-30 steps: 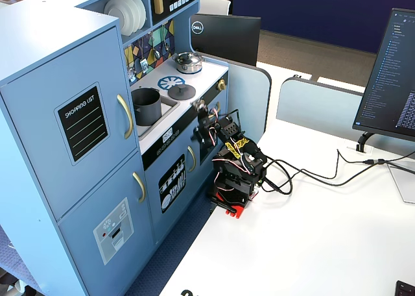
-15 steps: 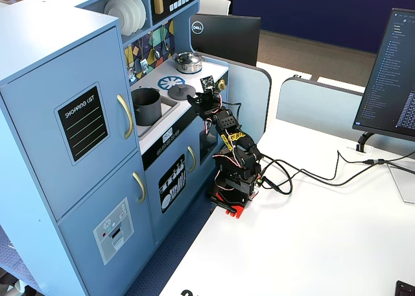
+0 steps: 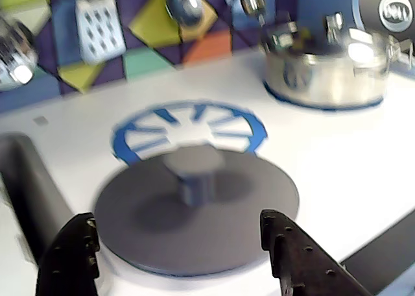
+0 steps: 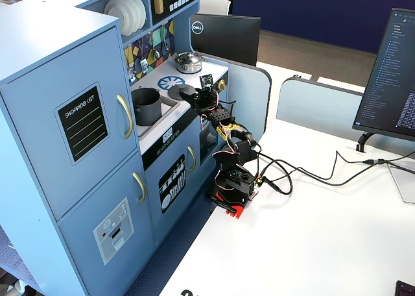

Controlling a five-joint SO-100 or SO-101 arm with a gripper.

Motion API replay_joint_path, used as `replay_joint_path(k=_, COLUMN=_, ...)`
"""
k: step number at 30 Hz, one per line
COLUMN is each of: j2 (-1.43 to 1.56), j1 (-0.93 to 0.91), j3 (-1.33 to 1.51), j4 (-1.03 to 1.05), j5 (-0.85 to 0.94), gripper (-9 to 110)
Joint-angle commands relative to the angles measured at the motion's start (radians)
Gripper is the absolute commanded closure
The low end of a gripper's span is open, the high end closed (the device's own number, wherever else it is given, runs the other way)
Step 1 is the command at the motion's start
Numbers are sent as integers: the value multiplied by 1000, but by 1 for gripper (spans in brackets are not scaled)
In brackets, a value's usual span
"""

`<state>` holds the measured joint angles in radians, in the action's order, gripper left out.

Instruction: Pick up the lid from the counter and put it on the gray recipient

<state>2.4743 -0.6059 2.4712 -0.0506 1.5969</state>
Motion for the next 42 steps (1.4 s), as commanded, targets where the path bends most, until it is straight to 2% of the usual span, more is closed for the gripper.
replay_joint_path(k=1, j2=-110, j1=-26, j3=-97, j4=-67, j5=12, gripper=74)
replay_joint_path(k=9, j2=-298, j1=-15, j3=-210, j4=-149, j5=18, gripper=72)
replay_joint_path(k=31, j2=-655, j1=20, j3=-474, j4=-219, j5=37, gripper=77)
replay_joint_path(k=33, j2=-675, j1=23, j3=-492, j4=-224, j5=37, gripper=81)
replay_joint_path(k=35, j2=-683, j1=31, j3=-495, j4=-225, j5=51, gripper=97)
replay_joint_path(k=36, j2=-686, j1=35, j3=-495, j4=-232, j5=44, gripper=102)
replay_joint_path(k=42, j2=-680, j1=37, j3=-492, j4=-252, j5=12, gripper=102)
